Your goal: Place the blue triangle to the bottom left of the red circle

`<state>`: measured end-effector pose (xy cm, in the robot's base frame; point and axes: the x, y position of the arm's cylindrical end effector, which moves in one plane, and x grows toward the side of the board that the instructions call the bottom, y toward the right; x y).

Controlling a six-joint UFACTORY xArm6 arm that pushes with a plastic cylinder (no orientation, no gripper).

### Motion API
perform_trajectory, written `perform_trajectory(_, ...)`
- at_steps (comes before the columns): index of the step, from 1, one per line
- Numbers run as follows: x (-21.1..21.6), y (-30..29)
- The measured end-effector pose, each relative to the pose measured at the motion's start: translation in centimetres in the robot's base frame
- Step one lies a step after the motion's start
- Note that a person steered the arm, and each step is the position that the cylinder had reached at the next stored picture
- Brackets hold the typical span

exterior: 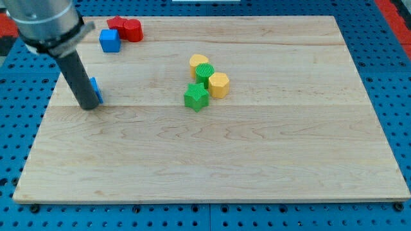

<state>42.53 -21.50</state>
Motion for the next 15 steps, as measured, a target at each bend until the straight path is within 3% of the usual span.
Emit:
perform_trajectory(1,-4.7,-0.3)
perform_trajectory(3,-6.9,-7.4)
perform_trajectory(6,-12.7,1.5)
perform_trajectory(9,-12.4,-4.9)
perform_trajectory(12,-13.3,-4.9)
perform_trajectory(13,-9.7,-6.4)
perform_trajectory(14,-7.8,-4.6)
perform_trajectory(15,-7.7,5.2)
